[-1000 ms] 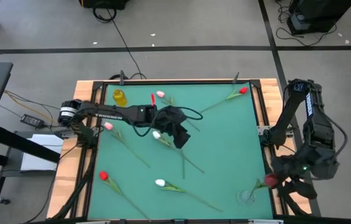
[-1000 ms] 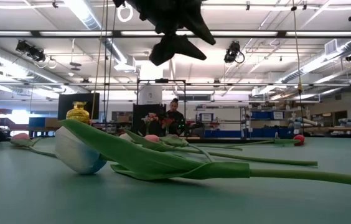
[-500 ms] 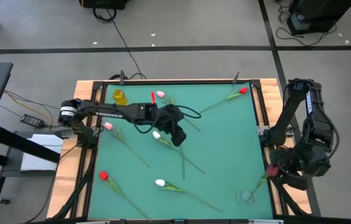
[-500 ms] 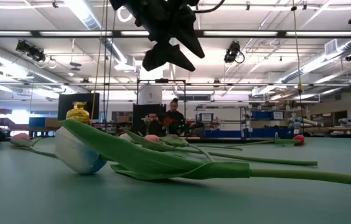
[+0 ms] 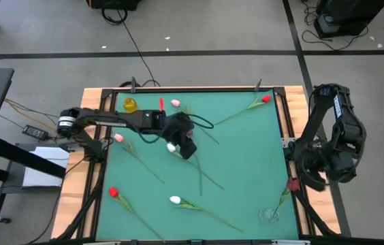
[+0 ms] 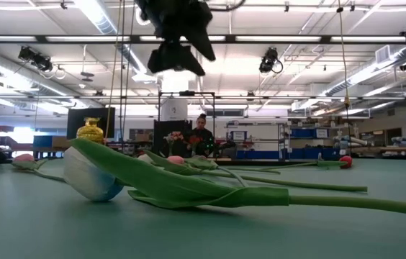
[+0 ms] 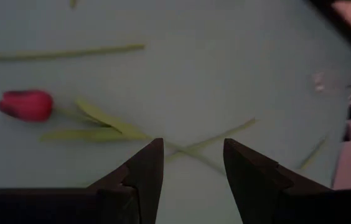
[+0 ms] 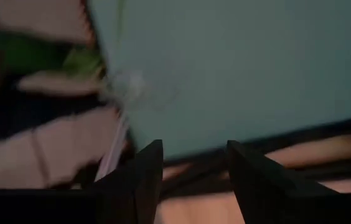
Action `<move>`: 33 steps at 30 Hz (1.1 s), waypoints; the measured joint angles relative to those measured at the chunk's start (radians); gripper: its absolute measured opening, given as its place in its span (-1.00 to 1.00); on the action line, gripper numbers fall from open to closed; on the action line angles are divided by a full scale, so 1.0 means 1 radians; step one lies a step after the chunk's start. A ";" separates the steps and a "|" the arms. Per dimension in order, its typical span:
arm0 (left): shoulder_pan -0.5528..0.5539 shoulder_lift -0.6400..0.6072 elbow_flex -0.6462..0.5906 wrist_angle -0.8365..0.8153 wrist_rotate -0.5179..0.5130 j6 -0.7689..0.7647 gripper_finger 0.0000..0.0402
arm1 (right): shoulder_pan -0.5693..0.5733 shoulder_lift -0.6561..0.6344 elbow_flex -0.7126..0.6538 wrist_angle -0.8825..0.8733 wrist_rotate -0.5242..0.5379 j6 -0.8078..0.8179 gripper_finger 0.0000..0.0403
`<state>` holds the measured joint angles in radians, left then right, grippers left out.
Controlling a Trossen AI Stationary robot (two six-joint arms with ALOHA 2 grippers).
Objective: Sort flowers into vase by color
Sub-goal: Put the dark red tulip into the transparent vase
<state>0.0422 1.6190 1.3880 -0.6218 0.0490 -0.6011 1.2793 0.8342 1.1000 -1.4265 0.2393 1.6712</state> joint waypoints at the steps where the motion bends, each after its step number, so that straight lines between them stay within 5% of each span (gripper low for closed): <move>1: 0.001 -0.018 0.000 -0.013 -0.002 0.000 -0.14 | 0.000 -0.006 0.000 -0.030 0.054 0.018 -0.08; 8: 0.013 -0.155 0.000 -0.068 -0.113 0.010 -0.14 | -0.053 -0.056 -0.001 -0.139 0.508 0.187 -0.08; 12: 0.044 -0.196 0.000 -0.073 -0.145 0.013 -0.14 | -0.160 -0.088 -0.002 -0.142 0.630 0.186 -0.08; 20: 0.073 -0.208 0.000 -0.100 -0.146 0.045 -0.14 | -0.476 -0.044 -0.003 0.012 0.617 0.040 -0.08; 33: 0.096 -0.221 0.000 -0.118 -0.103 0.132 -0.14 | -0.909 0.207 -0.004 0.459 0.388 -0.367 -0.08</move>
<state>0.1386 1.3981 1.3880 -0.7402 -0.0543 -0.4694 0.3705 1.0416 1.0958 -0.9678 0.6278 1.3037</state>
